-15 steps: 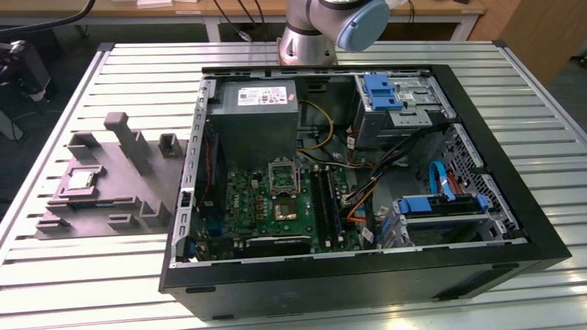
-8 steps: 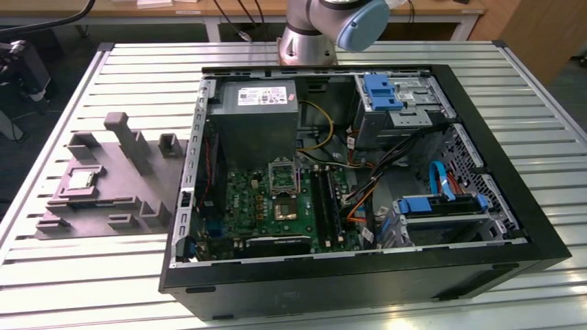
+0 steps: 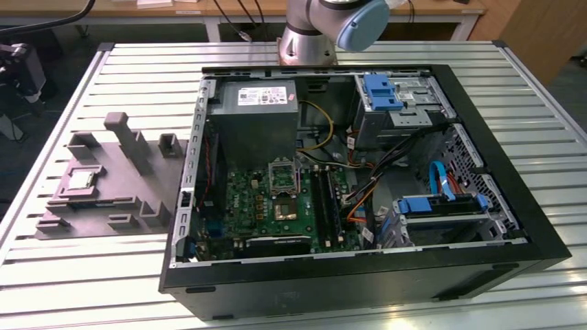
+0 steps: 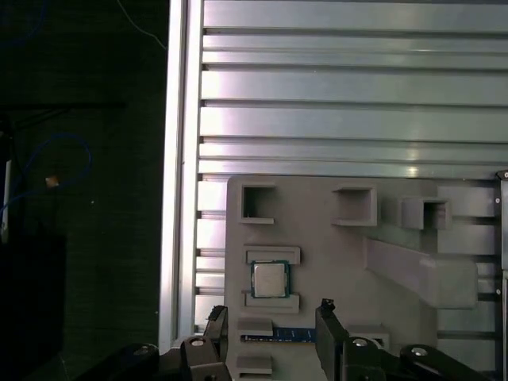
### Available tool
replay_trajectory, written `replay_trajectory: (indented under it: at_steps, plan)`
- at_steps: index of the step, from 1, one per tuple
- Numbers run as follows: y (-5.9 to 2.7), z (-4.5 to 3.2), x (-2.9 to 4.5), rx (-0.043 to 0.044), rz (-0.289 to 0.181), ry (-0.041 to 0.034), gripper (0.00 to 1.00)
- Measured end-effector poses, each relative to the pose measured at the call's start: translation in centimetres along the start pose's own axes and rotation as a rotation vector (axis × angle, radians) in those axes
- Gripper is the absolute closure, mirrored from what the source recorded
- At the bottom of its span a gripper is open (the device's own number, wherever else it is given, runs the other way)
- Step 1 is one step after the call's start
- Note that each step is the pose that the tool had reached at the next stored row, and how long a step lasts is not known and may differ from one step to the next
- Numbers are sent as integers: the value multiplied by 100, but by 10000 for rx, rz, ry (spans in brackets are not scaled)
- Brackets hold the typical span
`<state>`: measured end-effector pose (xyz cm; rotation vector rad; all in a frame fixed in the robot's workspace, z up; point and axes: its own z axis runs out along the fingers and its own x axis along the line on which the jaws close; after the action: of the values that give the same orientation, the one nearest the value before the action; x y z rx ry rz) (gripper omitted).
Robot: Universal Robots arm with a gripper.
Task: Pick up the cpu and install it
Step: 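Pick up the cpu and move it towards the insertion slot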
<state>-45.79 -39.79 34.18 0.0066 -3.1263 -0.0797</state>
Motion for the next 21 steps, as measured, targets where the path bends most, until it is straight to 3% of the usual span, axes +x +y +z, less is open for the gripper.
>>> replay_trajectory:
  at_steps: [5,10,21]
  plan:
    - [-2,46,0,1,-58,3,44]
    - [-8,128,0,7,-533,27,44]
    - [-40,232,0,9,-541,27,44]
